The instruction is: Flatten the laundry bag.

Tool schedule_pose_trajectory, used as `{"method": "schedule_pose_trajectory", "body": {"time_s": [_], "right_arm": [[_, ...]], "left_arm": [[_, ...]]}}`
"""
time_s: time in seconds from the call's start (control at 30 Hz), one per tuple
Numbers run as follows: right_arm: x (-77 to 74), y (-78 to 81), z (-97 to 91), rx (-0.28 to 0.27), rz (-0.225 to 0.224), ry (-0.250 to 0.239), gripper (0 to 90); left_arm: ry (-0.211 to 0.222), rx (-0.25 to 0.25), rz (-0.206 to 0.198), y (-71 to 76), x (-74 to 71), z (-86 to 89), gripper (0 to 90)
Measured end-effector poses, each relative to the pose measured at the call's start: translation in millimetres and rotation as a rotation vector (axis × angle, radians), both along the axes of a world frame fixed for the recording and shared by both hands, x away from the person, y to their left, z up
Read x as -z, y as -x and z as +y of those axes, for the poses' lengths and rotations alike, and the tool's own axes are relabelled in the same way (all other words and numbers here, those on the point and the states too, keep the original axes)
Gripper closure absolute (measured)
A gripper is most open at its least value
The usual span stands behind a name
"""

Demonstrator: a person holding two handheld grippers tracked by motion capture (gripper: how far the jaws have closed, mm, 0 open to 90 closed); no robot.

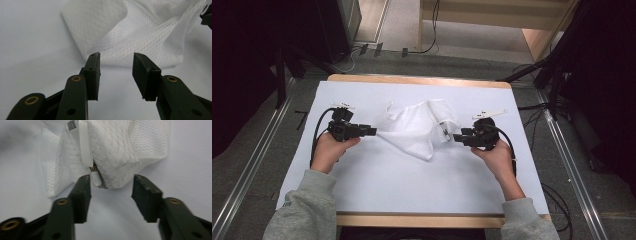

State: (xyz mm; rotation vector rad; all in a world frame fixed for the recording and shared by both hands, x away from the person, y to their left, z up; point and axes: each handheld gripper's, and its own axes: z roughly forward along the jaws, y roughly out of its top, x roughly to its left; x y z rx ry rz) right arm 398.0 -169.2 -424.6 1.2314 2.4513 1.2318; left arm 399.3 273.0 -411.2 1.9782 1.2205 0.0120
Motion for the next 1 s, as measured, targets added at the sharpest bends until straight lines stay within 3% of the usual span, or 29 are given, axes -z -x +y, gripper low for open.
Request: {"method": "schedule_pose_trajectory", "body": {"time_s": [0.1, 0.23, 0.3, 0.43, 0.5, 0.67, 0.77, 1.0], "right_arm": [[8.6, -4.5, 7.9, -0.009, 0.022, 0.008, 38.8], [21.8, -12.7, 19.5, -0.028, 0.047, 0.036, 35.5], [27.6, -17.3, 24.6, -0.030, 0.061, 0.034, 43.2], [31.6, -23.2, 32.3, -0.035, 0.069, 0.025, 73.4], [26.5, -23.5, 36.7, -0.029, 0.037, 0.021, 83.2], [10.3, -17.2, 41.8, -0.053, -0.009, -0.011, 83.8], [-5.5, -8.3, 51.9, -0.104, -0.049, -0.013, 83.8], [-7.9, 0.2, 75.9, -0.190, -0.047, 0.002, 83.7]], "left_arm": [[-0.004, 0.014, -0.004, 2.1, -0.9, -4.4, 56.6], [-0.019, 0.025, -0.005, 3.5, 0.2, -8.8, 52.8], [-0.029, 0.034, -0.006, 3.9, 1.4, -10.1, 50.8], [-0.037, 0.038, -0.008, 6.0, 2.4, -12.4, 49.3], [-0.035, 0.042, -0.013, 7.6, 2.0, -13.8, 49.1], [-0.031, 0.068, -0.040, 13.1, -3.5, -22.8, 48.0], [-0.034, 0.089, -0.052, 16.0, -6.4, -31.3, 46.9], [-0.048, 0.158, -0.087, 21.7, -11.9, -55.0, 45.6]]}}
